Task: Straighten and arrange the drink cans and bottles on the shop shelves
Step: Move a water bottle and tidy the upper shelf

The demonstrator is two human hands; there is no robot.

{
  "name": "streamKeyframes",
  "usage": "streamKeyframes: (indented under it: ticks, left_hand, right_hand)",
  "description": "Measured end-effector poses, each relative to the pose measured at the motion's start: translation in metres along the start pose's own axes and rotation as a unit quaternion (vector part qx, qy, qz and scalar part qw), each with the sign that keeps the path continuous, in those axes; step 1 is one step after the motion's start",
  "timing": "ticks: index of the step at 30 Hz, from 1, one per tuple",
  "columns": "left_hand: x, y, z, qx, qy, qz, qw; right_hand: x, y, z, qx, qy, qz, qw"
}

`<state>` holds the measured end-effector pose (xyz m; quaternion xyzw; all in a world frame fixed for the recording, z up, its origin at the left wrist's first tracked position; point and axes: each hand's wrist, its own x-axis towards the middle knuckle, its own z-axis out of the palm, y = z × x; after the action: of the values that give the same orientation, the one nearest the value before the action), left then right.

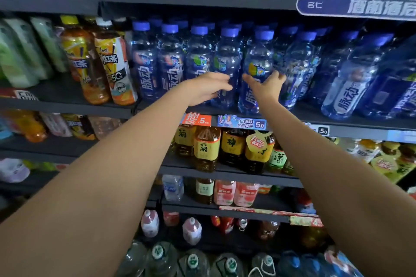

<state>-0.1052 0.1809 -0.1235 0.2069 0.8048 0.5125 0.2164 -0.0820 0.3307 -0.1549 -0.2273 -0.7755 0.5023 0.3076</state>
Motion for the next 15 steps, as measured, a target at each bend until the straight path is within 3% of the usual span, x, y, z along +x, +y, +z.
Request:
streamKeyframes:
  ticks: [10, 13, 15]
  left_hand:
    - [0.018, -0.012, 0.001, -0.051, 0.008, 0.0, 0.999]
    - [0.014, -0.015, 0.006, -0.032, 0.067, 0.027, 0.997]
    - [0.008, -0.024, 0.012, 0.017, 0.147, 0.073, 0.986]
  right_hand:
    - [0.021, 0.008, 0.02, -0.025, -0.005, 0.002, 1.0]
    - [0.013, 0.013, 0.023, -0.023, 0.001, 0.001, 1.0]
    - [-0.001, 0.02, 0.024, -0.004, 0.052, -0.05, 0.997]
